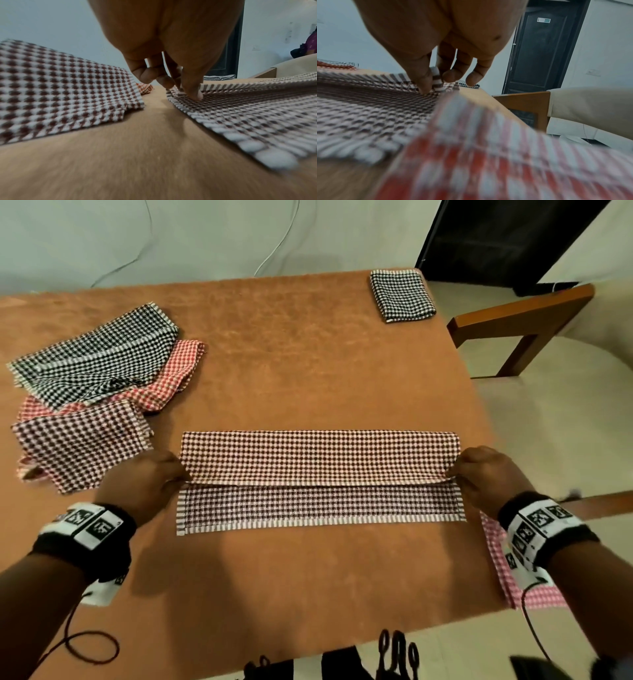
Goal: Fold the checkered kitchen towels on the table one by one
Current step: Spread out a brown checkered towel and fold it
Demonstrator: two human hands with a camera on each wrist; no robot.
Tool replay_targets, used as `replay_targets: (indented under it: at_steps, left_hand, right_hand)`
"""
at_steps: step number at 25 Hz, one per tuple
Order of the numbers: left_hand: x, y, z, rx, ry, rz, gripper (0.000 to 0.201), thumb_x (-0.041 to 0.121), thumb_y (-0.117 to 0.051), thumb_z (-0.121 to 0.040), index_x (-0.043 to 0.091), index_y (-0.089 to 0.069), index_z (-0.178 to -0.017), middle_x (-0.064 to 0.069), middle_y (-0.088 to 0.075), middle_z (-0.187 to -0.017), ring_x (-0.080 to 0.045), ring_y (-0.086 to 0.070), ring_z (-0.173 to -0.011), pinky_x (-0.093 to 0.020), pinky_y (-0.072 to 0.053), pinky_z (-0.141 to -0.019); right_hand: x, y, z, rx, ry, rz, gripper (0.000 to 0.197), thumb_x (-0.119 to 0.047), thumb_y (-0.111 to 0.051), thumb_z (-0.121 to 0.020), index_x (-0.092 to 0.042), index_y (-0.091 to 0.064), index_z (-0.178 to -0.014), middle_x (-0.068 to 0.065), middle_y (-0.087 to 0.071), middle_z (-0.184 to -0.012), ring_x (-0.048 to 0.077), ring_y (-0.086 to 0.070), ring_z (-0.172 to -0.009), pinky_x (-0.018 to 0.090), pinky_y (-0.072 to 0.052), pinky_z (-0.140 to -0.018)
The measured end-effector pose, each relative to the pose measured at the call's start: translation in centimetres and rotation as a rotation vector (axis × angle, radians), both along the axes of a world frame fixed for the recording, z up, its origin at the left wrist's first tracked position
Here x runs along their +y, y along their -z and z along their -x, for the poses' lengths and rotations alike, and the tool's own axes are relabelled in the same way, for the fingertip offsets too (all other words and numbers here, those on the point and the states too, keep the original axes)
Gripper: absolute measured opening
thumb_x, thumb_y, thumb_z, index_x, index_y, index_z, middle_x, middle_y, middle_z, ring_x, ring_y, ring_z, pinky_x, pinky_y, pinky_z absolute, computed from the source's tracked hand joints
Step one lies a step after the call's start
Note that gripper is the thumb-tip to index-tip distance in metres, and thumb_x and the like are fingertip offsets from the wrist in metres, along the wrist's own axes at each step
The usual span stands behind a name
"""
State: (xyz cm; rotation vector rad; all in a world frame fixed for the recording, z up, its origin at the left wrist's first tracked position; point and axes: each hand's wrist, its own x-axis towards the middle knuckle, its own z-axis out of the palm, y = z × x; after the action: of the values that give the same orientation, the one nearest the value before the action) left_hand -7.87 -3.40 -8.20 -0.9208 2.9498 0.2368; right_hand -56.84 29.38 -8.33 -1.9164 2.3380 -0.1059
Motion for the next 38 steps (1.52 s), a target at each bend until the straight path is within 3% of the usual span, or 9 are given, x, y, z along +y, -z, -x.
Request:
replay_targets:
  at_steps: [3,9,15,19,22,25,30,33,38]
  left_hand:
    - [2.1,1.1,-1.5,-0.001,0.055,-0.012,0.041,0.041,-0.044,-0.083,0.020,-0.078,-0.081,-0.001,-0.069,-0.082,-0.028,-0.065,-0.073,-0.038,-0.054,-0.059]
    - [4.7,1.0,-2.9,-0.029,-0.007,-0.005,0.017,0.027,-0.063,-0.080,0.022,-0.079,-0.084,0.000,-0.070,-0.088,-0.028,-0.066,-0.078,-0.035,-0.052,-0.054]
    - [6.1,1.5,-4.1,0.005,0.038,0.014,0.040,0.042,-0.043,-0.082,0.024,-0.079,-0.082,0.002,-0.069,-0.086,-0.025,-0.066,-0.077,-0.031,-0.050,-0.053]
    - [6.7,1.4,-4.5,-0.049,0.026,-0.030,0.043,0.044,-0.041,-0.083,0.024,-0.079,-0.083,0.002,-0.069,-0.086,-0.026,-0.065,-0.078,-0.034,-0.053,-0.053]
    - [7.0,0.4,-4.1,-0.087,-0.004,-0.043,0.047,0.056,-0.043,-0.081,0.024,-0.077,-0.083,0.003,-0.068,-0.088,-0.024,-0.064,-0.082,-0.035,-0.054,-0.055]
    - [8.0,-0.8,-0.4,0.078,-0.075,-0.018,0.058,0.065,-0.045,-0.082,0.020,-0.074,-0.106,-0.003,-0.069,-0.104,-0.027,-0.063,-0.096,-0.042,-0.054,-0.074]
    - [10.8,-0.6,11.9,0.020,0.149,-0.195,0.096,0.081,-0.019,-0.085,0.020,-0.009,-0.158,-0.010,-0.009,-0.166,-0.030,-0.006,-0.153,-0.055,-0.009,-0.121]
    - [10.4,1.5,14.9,-0.143,0.211,-0.165,0.101,0.085,0.004,-0.076,0.023,0.019,-0.154,-0.003,0.020,-0.164,-0.026,0.020,-0.151,-0.059,0.004,-0.120]
    - [9.6,5.0,13.8,-0.264,0.167,-0.106,0.095,0.086,0.007,-0.076,0.031,0.021,-0.153,-0.001,0.020,-0.165,-0.027,0.022,-0.150,-0.062,0.007,-0.118]
  right_hand:
    - [2.0,1.2,-1.0,-0.012,0.016,-0.047,0.033,-0.029,-0.049,-0.071,-0.016,-0.077,-0.081,0.006,-0.068,-0.080,0.035,-0.060,-0.072,0.042,-0.052,-0.060]
    - [3.6,1.9,-1.9,0.012,0.054,-0.137,0.029,-0.007,-0.086,-0.054,-0.017,-0.078,-0.079,0.008,-0.069,-0.078,0.037,-0.063,-0.071,0.042,-0.051,-0.056]
    - [4.8,2.5,-2.7,-0.006,0.067,-0.113,0.026,-0.005,-0.082,-0.057,-0.017,-0.079,-0.081,0.007,-0.070,-0.082,0.036,-0.064,-0.075,0.046,-0.054,-0.059]
    - [5.8,2.9,-3.2,-0.009,0.075,-0.198,0.026,-0.023,-0.056,-0.067,-0.020,-0.079,-0.081,0.007,-0.070,-0.081,0.037,-0.064,-0.075,0.047,-0.054,-0.060]
    - [5.4,1.3,-4.4,0.021,0.130,-0.199,0.025,-0.028,-0.068,-0.060,-0.020,-0.078,-0.082,0.006,-0.070,-0.086,0.036,-0.062,-0.082,0.047,-0.052,-0.066]
    - [1.5,-0.6,-9.1,-0.057,0.253,-0.001,0.050,-0.050,-0.053,-0.072,-0.016,-0.073,-0.102,0.013,-0.069,-0.107,0.038,-0.061,-0.099,0.050,-0.051,-0.083]
    - [-9.2,-0.2,-20.1,-0.259,0.099,-0.295,0.085,-0.070,-0.033,-0.086,-0.029,-0.006,-0.155,0.005,0.008,-0.164,0.028,0.006,-0.149,0.055,-0.005,-0.119]
    - [-12.5,1.2,-21.5,-0.180,0.103,-0.401,0.087,-0.060,-0.042,-0.089,-0.027,0.005,-0.154,0.001,0.019,-0.162,0.026,0.022,-0.147,0.058,0.006,-0.117]
    - [-12.3,3.8,-20.4,-0.132,0.140,-0.407,0.076,-0.068,-0.020,-0.093,-0.032,0.010,-0.154,-0.003,0.025,-0.160,0.024,0.025,-0.146,0.060,0.011,-0.114]
